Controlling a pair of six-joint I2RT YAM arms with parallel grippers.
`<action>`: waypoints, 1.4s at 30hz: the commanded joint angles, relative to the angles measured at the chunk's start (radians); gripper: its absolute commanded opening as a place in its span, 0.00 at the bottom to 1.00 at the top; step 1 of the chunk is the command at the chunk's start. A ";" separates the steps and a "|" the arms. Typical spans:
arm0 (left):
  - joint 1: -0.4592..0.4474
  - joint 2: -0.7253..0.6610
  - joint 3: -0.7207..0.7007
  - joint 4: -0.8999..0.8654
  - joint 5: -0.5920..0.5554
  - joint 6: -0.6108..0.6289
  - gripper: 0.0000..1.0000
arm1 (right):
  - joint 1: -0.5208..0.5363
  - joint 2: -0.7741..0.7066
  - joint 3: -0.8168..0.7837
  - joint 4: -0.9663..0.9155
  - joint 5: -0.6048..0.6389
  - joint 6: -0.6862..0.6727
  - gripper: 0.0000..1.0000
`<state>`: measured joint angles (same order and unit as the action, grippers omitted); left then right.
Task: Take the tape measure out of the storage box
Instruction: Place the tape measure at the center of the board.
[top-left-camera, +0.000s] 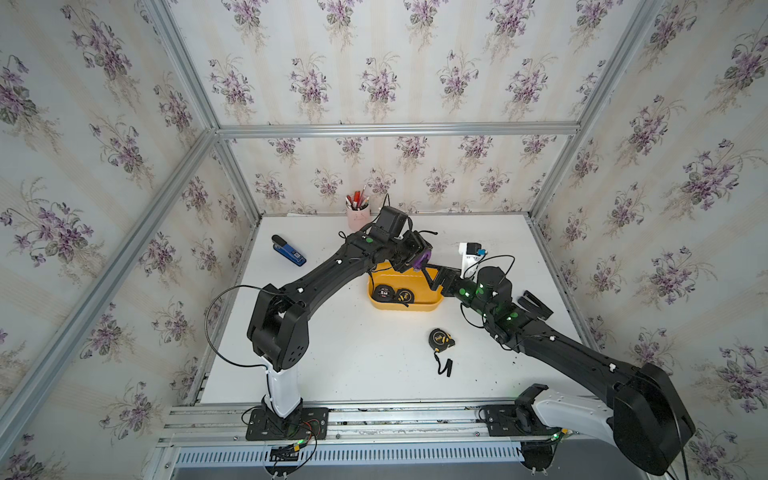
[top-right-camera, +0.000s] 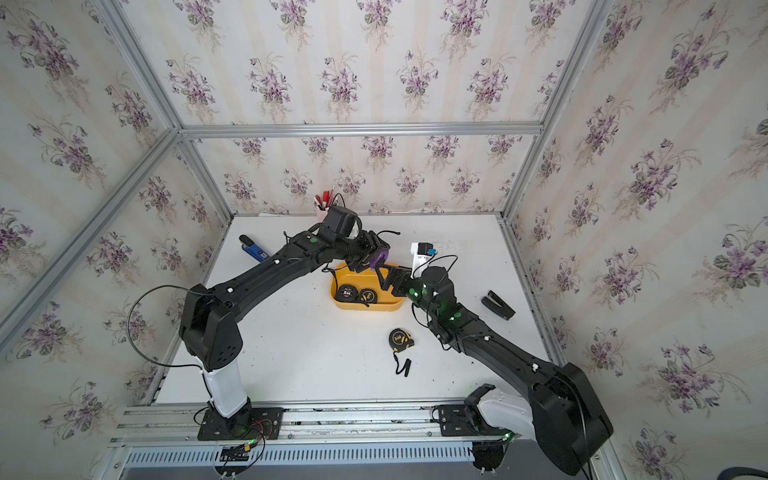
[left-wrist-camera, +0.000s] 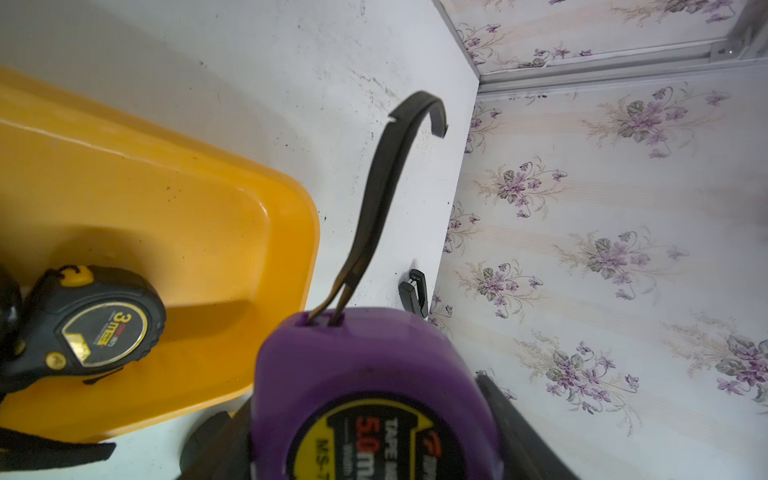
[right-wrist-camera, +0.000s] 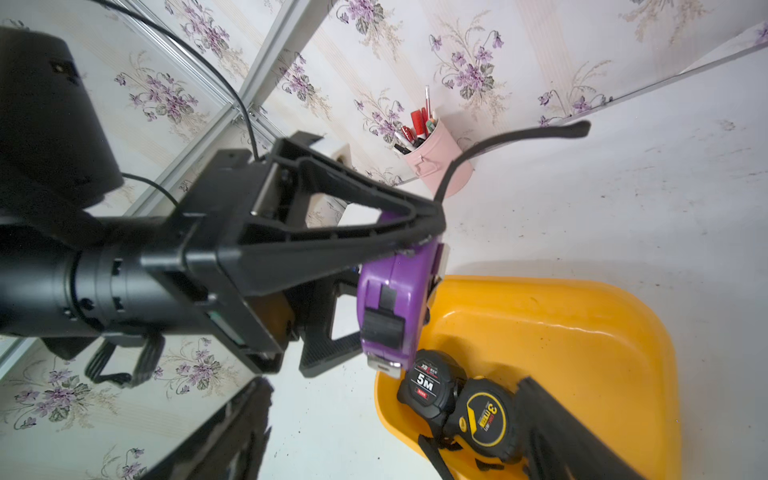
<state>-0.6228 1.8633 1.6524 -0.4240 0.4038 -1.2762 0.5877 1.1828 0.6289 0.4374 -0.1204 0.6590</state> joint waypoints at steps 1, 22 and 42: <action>-0.001 -0.022 -0.002 0.046 0.035 -0.076 0.00 | 0.000 0.030 0.013 0.060 0.017 0.003 0.93; -0.003 -0.081 -0.082 0.116 0.046 -0.116 0.00 | -0.001 0.261 0.137 0.154 -0.011 0.036 0.67; 0.058 -0.120 -0.132 0.045 -0.012 0.194 1.00 | -0.001 0.031 0.137 -0.338 0.031 -0.022 0.24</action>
<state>-0.5747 1.7531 1.5257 -0.3355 0.4236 -1.2304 0.5842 1.2560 0.7601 0.2592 -0.1013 0.6685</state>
